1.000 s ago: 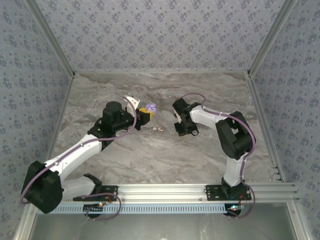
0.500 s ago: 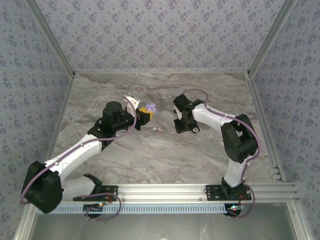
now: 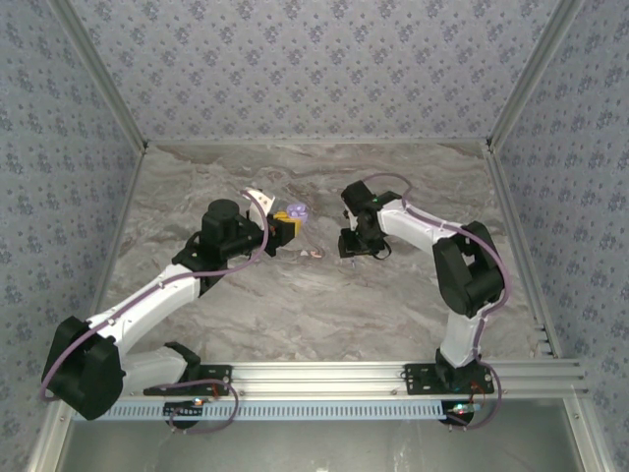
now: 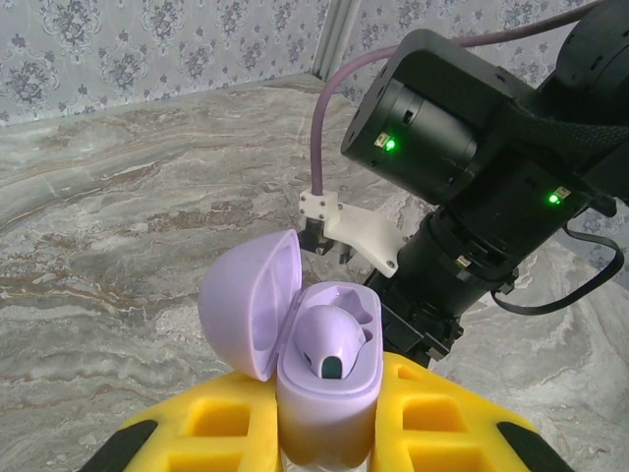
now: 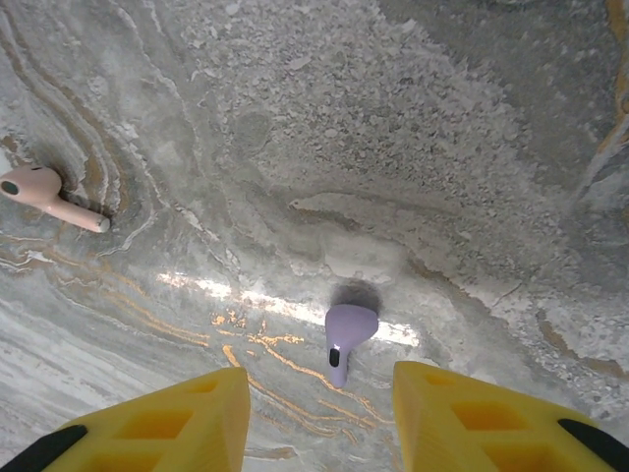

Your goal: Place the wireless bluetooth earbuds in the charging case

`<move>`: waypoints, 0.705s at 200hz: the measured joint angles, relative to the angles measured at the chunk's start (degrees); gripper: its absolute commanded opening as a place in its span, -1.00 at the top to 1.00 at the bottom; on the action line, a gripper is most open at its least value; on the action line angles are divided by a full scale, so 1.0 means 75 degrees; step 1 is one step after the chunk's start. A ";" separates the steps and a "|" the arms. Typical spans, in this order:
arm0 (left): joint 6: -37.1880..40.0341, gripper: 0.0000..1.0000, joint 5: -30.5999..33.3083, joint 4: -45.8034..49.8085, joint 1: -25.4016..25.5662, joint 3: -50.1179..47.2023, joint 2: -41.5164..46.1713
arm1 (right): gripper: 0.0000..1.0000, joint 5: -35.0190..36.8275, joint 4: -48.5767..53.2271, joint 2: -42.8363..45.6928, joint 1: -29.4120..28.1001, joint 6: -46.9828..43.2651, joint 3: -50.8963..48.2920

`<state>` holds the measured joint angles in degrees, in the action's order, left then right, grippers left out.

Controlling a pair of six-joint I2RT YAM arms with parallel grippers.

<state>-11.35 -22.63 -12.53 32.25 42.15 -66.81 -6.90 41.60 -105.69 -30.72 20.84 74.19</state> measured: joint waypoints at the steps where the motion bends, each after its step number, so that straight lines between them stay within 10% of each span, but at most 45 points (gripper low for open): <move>1: 0.0003 0.75 0.0000 0.0000 0.0000 0.0000 0.0000 | 0.10 0.0000 0.0003 -0.0009 0.0000 0.0012 0.0000; 141: 0.0055 0.75 -0.0003 0.0000 0.0000 0.0000 0.0000 | 0.17 0.0070 0.0058 -0.0560 -0.0003 0.0434 0.0157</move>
<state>-10.94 -22.65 -12.53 32.25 42.15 -66.81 -6.37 42.04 -109.89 -30.74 24.10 75.37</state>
